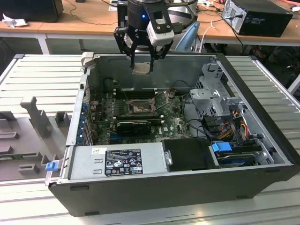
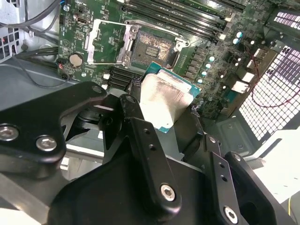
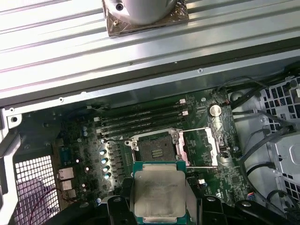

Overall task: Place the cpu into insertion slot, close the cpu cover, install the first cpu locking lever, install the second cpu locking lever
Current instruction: 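Place the cpu into insertion slot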

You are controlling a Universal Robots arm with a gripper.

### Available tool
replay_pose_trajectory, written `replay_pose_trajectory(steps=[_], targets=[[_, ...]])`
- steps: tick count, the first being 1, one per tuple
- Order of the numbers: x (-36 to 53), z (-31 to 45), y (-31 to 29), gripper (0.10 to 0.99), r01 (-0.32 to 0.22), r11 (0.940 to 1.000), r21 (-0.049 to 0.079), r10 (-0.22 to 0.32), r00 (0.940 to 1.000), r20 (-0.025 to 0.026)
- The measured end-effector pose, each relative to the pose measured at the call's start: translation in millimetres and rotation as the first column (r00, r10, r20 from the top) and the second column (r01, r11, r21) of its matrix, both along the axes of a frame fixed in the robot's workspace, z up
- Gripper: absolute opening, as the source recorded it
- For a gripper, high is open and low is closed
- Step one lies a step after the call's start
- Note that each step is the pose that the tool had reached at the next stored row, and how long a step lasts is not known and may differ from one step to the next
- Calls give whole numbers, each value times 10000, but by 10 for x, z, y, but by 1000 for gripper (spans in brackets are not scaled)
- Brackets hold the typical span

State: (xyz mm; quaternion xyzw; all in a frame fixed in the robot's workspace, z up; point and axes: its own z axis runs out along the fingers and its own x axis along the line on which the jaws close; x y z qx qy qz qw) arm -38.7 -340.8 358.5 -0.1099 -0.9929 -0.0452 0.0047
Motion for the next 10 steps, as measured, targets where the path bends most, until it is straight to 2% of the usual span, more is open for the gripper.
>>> replay_pose_trajectory(steps=[10], targets=[[0,-1,0,529,685,9976,0,-685,9976,0]])
